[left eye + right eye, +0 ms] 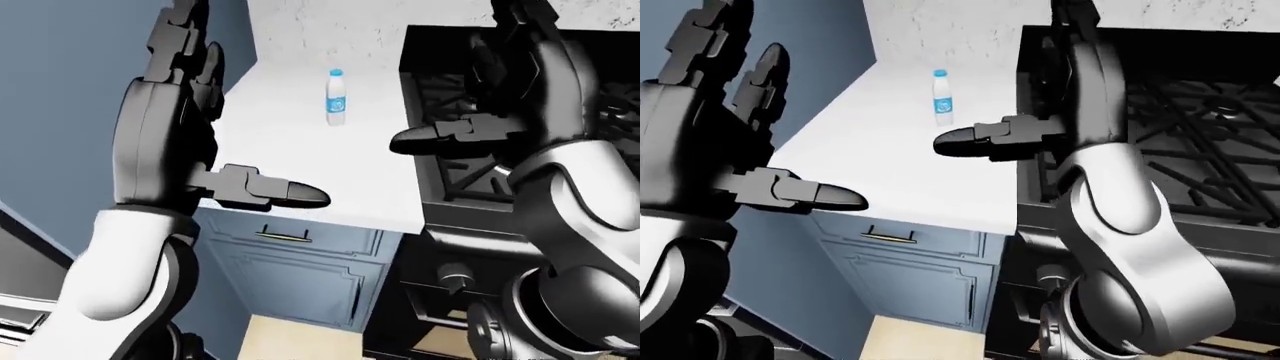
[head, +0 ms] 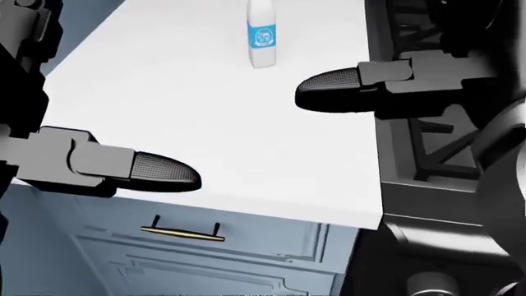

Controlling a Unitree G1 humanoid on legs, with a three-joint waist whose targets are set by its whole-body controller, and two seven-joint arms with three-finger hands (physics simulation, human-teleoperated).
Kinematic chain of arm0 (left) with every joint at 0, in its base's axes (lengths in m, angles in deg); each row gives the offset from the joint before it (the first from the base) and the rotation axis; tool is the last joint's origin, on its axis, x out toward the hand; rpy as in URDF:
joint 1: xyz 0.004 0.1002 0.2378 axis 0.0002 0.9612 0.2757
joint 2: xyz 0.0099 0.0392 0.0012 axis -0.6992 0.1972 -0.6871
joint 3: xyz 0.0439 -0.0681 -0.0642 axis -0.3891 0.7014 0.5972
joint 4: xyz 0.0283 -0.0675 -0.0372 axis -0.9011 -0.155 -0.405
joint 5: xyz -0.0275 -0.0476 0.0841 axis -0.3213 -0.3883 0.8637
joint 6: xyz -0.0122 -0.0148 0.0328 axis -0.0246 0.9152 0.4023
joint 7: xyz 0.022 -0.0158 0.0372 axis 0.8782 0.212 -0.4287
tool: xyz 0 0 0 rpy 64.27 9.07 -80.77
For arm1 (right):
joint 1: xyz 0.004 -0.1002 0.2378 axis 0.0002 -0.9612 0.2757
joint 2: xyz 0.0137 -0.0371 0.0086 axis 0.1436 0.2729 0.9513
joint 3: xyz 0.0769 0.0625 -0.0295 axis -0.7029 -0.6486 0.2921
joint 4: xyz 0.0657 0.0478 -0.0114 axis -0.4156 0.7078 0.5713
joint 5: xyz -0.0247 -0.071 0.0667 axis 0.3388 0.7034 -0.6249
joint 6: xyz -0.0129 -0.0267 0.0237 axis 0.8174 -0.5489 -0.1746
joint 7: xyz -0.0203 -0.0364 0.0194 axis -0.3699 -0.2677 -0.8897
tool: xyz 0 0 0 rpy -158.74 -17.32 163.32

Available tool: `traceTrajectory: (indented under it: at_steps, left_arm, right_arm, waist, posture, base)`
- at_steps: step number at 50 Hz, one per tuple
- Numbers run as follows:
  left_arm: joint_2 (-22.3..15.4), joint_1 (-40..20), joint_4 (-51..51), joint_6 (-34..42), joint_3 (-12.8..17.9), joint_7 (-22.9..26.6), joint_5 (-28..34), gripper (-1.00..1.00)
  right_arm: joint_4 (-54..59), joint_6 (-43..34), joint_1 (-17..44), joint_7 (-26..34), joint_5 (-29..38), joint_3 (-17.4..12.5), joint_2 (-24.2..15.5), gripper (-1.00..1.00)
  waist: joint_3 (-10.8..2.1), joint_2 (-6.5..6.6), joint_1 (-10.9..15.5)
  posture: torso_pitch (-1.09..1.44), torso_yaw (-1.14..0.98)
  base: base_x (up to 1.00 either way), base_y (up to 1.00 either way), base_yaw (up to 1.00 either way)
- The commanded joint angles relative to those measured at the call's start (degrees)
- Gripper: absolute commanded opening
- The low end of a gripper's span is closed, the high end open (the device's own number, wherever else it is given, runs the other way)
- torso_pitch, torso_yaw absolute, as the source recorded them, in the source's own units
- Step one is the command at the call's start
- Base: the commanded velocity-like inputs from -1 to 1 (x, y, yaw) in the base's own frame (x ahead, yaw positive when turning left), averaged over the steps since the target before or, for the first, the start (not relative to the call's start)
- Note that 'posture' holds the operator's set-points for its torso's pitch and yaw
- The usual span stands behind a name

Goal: Move the drinks to the dining counter.

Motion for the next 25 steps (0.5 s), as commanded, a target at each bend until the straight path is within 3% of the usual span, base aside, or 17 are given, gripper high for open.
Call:
traceTrajectory:
  at_steps: [1,2,3,5,13,15,16,17,18,23,25]
  left_arm:
    - [0.13,-1.01,0.51,-1.44,0.32,1.15,2.17,1.00]
    - [0.40,-1.24,0.51,-1.16,0.33,1.55,2.68,1.00]
    - [0.53,-1.18,0.51,-1.20,0.25,2.02,3.23,1.00]
    - [0.79,-1.10,0.51,-1.16,0.32,2.76,4.03,1.00]
    - [1.07,-1.33,0.51,-0.81,0.67,3.74,4.93,1.00]
    - [1.03,-1.34,0.51,-0.84,0.68,3.83,4.99,1.00]
    - [1.02,-1.49,0.51,-0.69,0.85,3.87,4.93,1.00]
    - [1.01,-1.46,0.51,-0.68,1.00,3.95,4.94,1.00]
    - [1.01,-1.10,0.51,-0.92,1.10,4.25,5.27,1.00]
    - [0.86,-1.14,0.51,-0.43,2.84,5.54,6.21,1.00]
    - [0.76,-1.41,0.51,-0.19,3.26,5.70,6.18,1.00]
  right_arm:
    - [-0.66,2.48,1.33,-0.41,0.06,-1.04,-0.12,1.00]
    - [-0.66,2.70,1.21,-0.50,-0.37,-1.24,0.09,1.00]
    - [-0.84,2.58,1.24,-0.72,-0.94,-1.44,0.39,1.00]
    - [-1.08,2.18,1.62,-1.40,-2.15,-1.97,0.73,1.00]
    - [-0.91,2.43,1.53,-4.62,-7.07,-2.77,0.13,1.00]
    - [-0.76,2.69,1.43,-5.28,-7.91,-2.60,-0.38,1.00]
    - [-0.71,2.75,1.56,-5.62,-8.23,-2.49,-0.66,1.00]
    - [-0.73,3.08,1.42,-5.87,-8.03,-1.93,-1.44,1.00]
    - [-0.55,3.43,1.26,-5.91,-7.85,-1.52,-1.89,1.00]
    - [-0.81,3.31,1.23,-5.15,-6.51,0.62,-2.69,1.00]
    - [-0.99,3.11,1.24,-4.50,-5.84,0.95,-2.36,1.00]
  waist:
    - [-0.70,-0.12,-0.15]
    - [-1.45,-0.28,-0.24]
    - [-2.23,0.53,-1.29]
    - [-2.20,-0.73,-0.93]
    - [-3.10,-3.40,-0.41]
    - [-3.42,-5.40,-0.58]
    - [-4.14,-7.70,-0.79]
    - [-3.27,-5.83,-0.25]
    - [-2.31,-5.91,0.31]
    - [-1.29,-3.93,0.18]
    - [-1.57,-2.14,-0.21]
  posture:
    - [0.00,0.00]
    - [0.00,0.00]
    - [0.00,0.00]
    - [0.00,0.00]
    - [0.00,0.00]
    - [0.00,0.00]
    - [0.00,0.00]
    - [0.00,0.00]
    - [0.00,0.00]
    - [0.00,0.00]
    - [0.00,0.00]
  base:
    - [0.00,0.00,0.00]
    - [0.00,-0.16,0.00]
    - [0.00,0.00,-0.46]
    - [0.00,0.00,-0.74]
    - [0.00,0.00,-0.86]
    - [0.00,0.00,-0.85]
    - [0.00,0.00,-0.75]
    - [0.00,0.00,-0.41]
    - [0.00,0.00,0.00]
    - [0.00,0.00,0.00]
    - [0.00,0.00,0.00]
